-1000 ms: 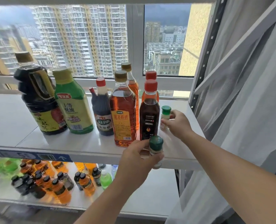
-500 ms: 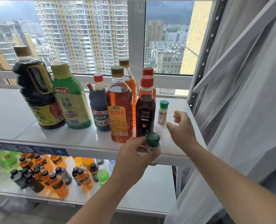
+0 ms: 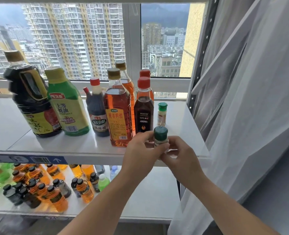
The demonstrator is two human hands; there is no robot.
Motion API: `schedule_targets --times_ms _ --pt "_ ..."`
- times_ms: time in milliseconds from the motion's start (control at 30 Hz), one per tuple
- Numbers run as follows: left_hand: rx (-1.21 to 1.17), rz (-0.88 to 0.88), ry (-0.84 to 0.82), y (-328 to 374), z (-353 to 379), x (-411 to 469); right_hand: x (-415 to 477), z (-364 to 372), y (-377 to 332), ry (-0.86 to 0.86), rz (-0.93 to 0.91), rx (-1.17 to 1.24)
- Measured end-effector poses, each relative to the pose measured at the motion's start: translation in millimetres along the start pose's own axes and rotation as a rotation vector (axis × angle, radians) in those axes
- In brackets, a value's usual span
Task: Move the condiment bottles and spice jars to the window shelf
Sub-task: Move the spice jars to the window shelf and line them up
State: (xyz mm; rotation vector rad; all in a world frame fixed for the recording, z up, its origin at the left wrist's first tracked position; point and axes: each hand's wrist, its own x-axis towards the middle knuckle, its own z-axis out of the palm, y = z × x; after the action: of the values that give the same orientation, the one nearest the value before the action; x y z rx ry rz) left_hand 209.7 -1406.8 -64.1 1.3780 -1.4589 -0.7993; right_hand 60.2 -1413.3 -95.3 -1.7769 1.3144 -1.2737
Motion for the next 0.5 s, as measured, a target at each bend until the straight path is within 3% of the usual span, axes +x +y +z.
schedule_targets --times_ms 500 --pt "0.068 -0.041 -0.026 -23 -25 -5 72 1 33 0.094 0.242 -0.103"
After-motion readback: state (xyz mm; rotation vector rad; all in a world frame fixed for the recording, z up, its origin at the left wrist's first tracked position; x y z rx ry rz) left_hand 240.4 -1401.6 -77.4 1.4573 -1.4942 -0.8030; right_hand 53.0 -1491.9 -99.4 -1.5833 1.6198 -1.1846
